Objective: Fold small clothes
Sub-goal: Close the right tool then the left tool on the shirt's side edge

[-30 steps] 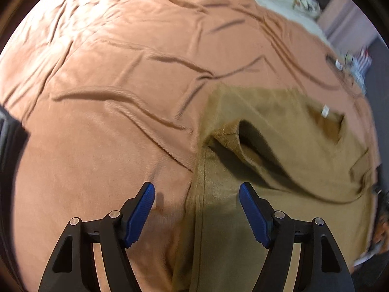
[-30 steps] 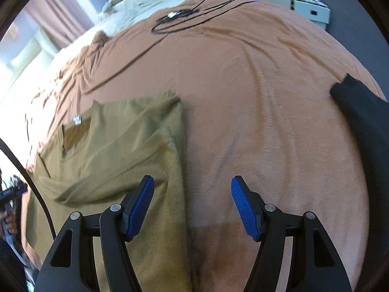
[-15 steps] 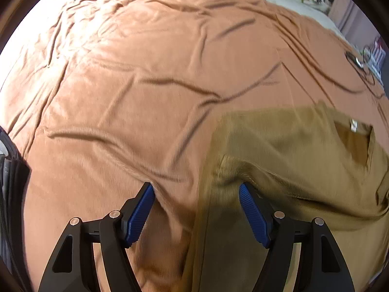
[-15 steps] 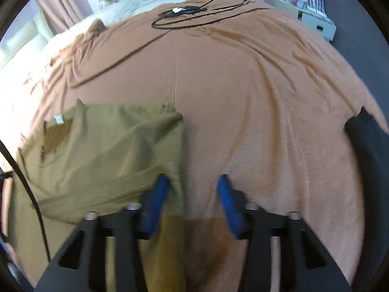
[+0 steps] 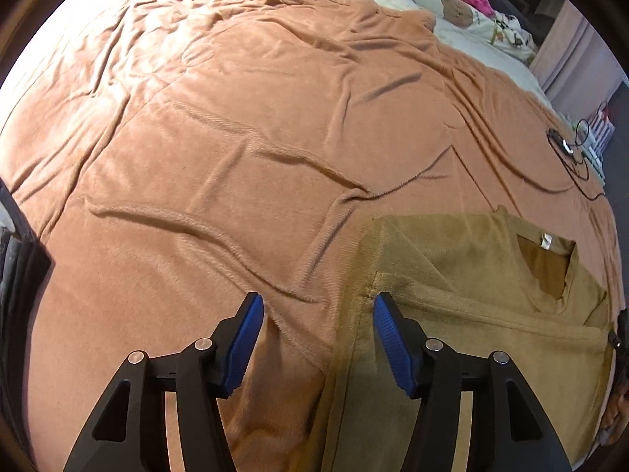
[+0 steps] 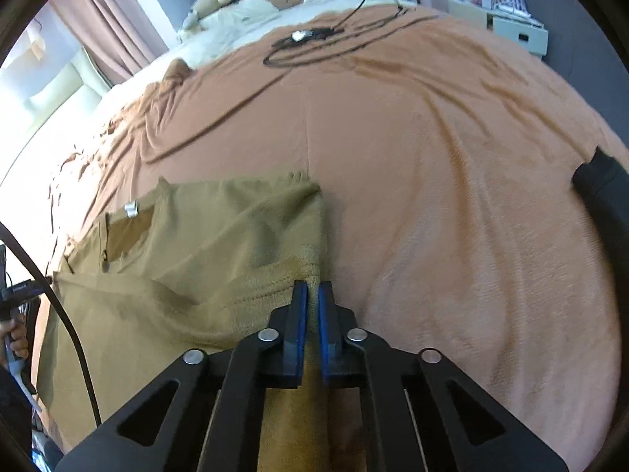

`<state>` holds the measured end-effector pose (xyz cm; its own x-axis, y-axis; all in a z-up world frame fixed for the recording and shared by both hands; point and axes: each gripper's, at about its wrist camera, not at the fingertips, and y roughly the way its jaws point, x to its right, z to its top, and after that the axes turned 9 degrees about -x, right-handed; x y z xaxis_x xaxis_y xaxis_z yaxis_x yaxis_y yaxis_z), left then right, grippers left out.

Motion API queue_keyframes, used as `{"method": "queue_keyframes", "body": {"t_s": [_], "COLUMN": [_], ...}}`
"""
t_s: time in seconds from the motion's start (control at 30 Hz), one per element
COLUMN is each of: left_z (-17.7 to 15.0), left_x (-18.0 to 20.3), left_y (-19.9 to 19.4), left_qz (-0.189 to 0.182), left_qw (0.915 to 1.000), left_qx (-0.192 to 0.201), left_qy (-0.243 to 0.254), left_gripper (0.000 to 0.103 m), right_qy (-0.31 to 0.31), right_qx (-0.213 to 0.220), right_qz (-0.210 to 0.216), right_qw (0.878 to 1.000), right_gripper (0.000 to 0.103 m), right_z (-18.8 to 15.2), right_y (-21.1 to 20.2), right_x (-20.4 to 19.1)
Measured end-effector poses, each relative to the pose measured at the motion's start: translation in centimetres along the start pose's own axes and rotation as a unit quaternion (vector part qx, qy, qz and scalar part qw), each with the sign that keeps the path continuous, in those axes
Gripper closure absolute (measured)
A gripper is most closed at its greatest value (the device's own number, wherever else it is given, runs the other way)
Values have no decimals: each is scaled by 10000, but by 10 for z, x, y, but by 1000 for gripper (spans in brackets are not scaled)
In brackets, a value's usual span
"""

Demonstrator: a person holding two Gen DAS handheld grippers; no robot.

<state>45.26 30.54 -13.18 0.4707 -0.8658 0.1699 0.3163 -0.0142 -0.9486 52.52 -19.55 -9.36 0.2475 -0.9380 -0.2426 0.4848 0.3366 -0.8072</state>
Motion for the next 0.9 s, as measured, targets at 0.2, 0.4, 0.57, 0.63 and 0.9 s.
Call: {"method": "queue_keyframes", "body": {"t_s": [0.2,0.4,0.57,0.63,0.9], "left_z": [2,4,5,6,7], "left_x": [4,15,15,15,22], "left_y": [1,4,9,10,15], "left_qz": [-116,-322,-592,-698,-584], "left_qw": [9999,9993,9982,9976,9982], "left_qx": [-15,119,41,1,-70], "left_qy": [-65,121,35,11,101], "left_gripper": [50,53,78,84,84], "right_qy": [87,223,251,273,282], "right_qx": [239,208,134,107,38], "right_qz": [1,-21,25,54,114], "right_qw": [9997,9995,9996,9996,9995], "right_gripper": [103,103,103,103,103], "right_z": [-16,-14,-9,-9,-7], "right_y": [-22,-21,-16,-15,-10], "right_x": [0,4,6,8,11]}}
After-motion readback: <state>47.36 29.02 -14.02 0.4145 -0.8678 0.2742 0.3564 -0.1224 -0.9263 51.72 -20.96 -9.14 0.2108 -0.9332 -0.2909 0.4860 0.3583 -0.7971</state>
